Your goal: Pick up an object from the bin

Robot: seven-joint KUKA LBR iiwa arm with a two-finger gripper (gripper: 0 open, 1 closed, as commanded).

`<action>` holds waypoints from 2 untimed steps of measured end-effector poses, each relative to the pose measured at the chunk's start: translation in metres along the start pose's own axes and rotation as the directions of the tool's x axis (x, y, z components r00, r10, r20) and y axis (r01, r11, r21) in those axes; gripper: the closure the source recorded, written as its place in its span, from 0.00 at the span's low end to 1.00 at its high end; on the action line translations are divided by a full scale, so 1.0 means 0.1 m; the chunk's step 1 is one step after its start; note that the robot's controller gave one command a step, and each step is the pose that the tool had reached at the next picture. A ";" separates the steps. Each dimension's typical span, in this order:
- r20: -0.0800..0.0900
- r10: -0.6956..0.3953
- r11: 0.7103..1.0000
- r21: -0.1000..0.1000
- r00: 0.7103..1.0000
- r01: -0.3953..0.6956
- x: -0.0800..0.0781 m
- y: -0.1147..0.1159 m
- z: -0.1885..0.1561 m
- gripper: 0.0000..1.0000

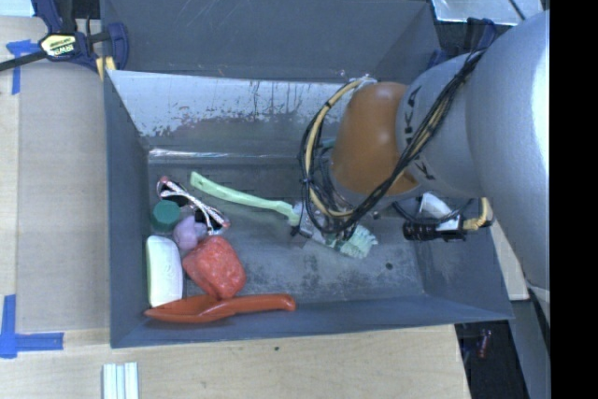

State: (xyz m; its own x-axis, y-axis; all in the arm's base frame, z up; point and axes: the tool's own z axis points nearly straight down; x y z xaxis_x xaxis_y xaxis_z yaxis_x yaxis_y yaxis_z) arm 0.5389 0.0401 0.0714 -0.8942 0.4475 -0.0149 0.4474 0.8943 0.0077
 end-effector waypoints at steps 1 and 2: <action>0.001 -0.002 1.000 0.000 1.000 0.002 0.00 0.00 -0.03 1.00; -0.005 -0.002 1.000 0.004 1.000 0.002 0.01 -0.02 -0.35 1.00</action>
Offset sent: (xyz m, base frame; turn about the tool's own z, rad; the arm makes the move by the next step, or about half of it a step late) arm 0.0000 -0.0001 0.0670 -0.0007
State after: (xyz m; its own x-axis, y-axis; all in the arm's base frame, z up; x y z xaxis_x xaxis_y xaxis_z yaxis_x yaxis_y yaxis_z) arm 0.5366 0.0393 0.1068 -0.8952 0.4457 -0.0094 0.4456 0.8952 0.0038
